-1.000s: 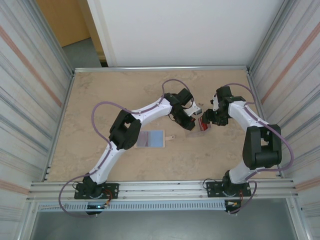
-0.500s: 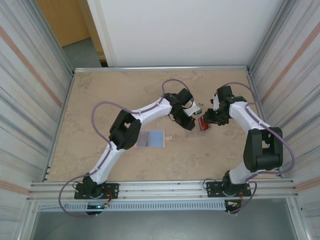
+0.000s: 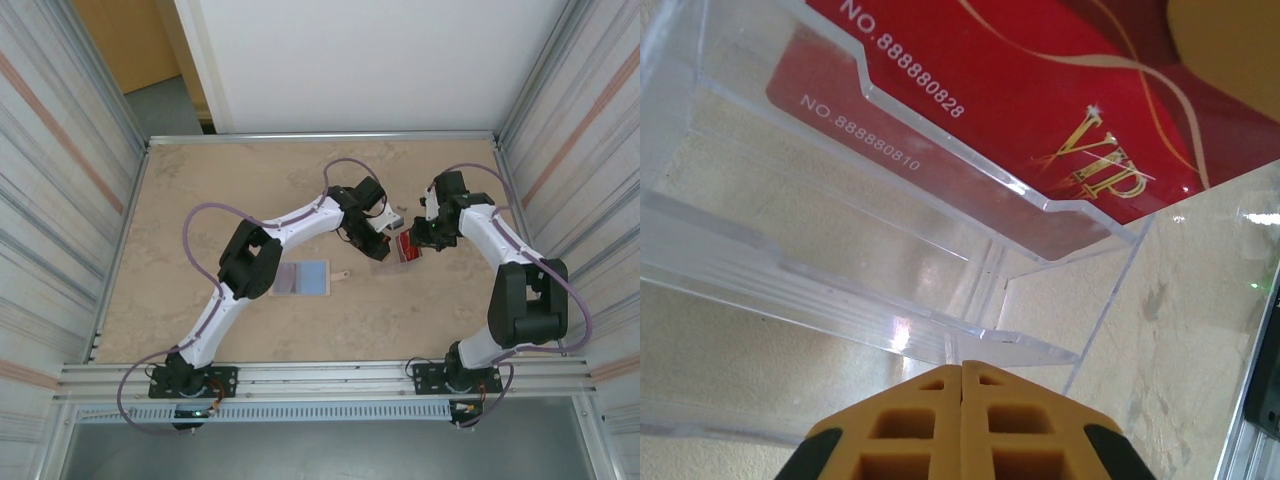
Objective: Put the credit cards into the card holder
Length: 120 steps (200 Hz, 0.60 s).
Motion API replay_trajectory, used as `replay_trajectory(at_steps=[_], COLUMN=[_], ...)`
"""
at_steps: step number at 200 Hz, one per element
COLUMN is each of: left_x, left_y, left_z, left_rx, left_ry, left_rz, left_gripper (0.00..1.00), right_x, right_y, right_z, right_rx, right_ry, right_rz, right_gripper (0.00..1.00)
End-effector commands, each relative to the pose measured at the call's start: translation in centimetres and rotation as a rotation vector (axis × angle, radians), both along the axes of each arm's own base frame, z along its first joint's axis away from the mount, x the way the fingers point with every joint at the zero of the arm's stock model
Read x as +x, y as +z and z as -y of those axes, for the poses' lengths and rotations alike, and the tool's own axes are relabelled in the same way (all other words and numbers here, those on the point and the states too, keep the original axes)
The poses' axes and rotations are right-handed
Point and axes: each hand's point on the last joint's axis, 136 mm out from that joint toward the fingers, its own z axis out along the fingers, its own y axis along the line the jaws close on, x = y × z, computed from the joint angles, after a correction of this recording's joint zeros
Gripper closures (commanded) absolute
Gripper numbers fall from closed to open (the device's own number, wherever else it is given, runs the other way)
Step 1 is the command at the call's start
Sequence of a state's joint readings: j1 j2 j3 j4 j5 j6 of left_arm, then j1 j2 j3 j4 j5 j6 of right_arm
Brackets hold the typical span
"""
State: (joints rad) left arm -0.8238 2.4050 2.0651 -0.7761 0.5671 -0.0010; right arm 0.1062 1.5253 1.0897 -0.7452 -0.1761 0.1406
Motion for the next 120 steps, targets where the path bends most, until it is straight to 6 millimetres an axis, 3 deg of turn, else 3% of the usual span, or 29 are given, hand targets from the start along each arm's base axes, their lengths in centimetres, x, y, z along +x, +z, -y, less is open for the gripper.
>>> replay_trajectory(at_steps=[1,120], left_x=[-0.94,-1.0], left_y=[-4.38,-4.5], left_z=[-2.69,-2.82], left_rx=[0.137,0.142], left_ry=[0.018,0.017], left_rz=[-0.075,-0.075], left_gripper=[1.0,1.0], right_x=[-0.51,-0.7], right_y=[0.82,1.1], right_z=[0.97,0.23], right_rx=[-0.052,-0.035], right_ry=[0.006,0.029], right_rz=[0.011,0.011], right_gripper=[0.73,0.93])
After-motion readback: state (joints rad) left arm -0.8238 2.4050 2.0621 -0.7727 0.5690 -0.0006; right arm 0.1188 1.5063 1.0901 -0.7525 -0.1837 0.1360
